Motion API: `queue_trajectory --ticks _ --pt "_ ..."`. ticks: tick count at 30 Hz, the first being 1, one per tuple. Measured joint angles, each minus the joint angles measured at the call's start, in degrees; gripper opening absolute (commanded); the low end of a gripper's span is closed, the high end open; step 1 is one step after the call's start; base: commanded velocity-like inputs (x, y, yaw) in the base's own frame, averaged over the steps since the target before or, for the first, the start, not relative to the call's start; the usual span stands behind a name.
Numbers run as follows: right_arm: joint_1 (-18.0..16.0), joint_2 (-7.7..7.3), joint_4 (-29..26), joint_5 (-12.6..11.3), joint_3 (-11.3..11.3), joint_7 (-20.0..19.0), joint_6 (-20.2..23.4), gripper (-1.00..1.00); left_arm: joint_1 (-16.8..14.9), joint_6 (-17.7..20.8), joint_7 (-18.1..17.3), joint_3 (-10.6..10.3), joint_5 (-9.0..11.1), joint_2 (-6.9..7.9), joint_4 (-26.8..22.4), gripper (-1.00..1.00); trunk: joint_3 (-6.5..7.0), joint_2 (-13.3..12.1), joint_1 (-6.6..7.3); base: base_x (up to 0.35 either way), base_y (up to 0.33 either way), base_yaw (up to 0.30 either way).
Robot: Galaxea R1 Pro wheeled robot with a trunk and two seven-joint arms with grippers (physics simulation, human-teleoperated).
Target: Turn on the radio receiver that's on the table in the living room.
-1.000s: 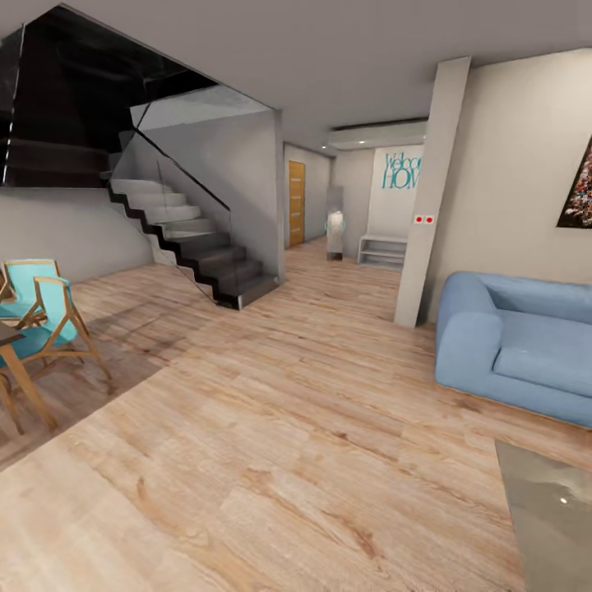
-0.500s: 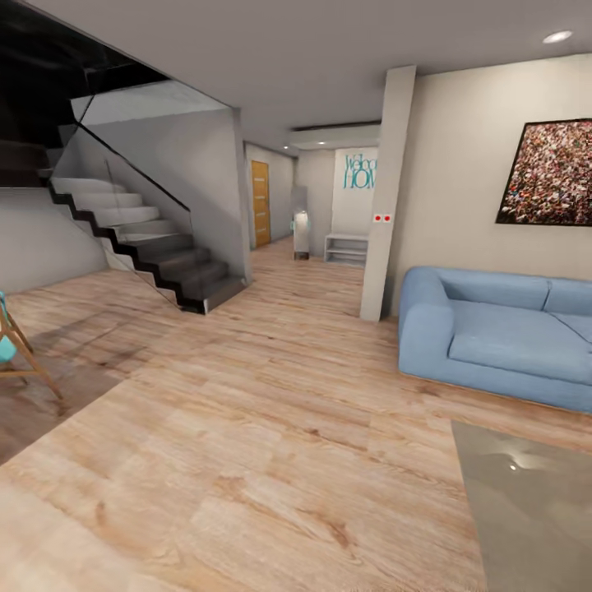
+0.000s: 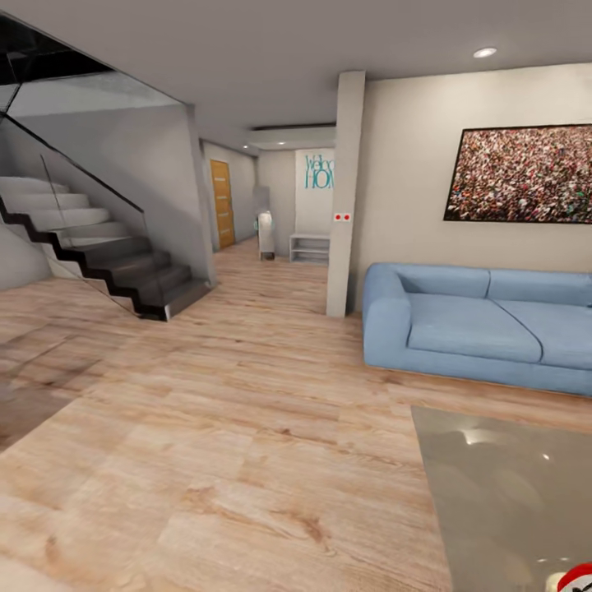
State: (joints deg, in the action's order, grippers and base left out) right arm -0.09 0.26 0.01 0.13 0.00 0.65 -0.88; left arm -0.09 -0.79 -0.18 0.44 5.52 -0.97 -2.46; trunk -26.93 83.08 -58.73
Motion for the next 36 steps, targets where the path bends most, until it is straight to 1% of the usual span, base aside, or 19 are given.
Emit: queue_trajectory --ticks 3,7,36 --pt "0.0 0.00 0.0 0.1 0.0 0.0 0.0 1.00 0.0 0.0 0.0 0.0 0.0 0.00 0.0 1.00 0.00 0.0 0.00 0.000 0.000 -0.211" --pt "0.0 0.00 0.0 0.3 0.1 0.0 0.1 1.00 0.0 0.0 0.0 0.0 0.0 0.07 0.0 1.00 0.00 0.0 0.00 0.093 0.000 -0.016" --pt "0.0 0.00 0.0 0.3 0.2 0.0 0.1 1.00 0.0 0.0 0.0 0.0 0.0 0.18 0.0 1.00 0.00 0.0 0.00 0.319 0.000 0.000"
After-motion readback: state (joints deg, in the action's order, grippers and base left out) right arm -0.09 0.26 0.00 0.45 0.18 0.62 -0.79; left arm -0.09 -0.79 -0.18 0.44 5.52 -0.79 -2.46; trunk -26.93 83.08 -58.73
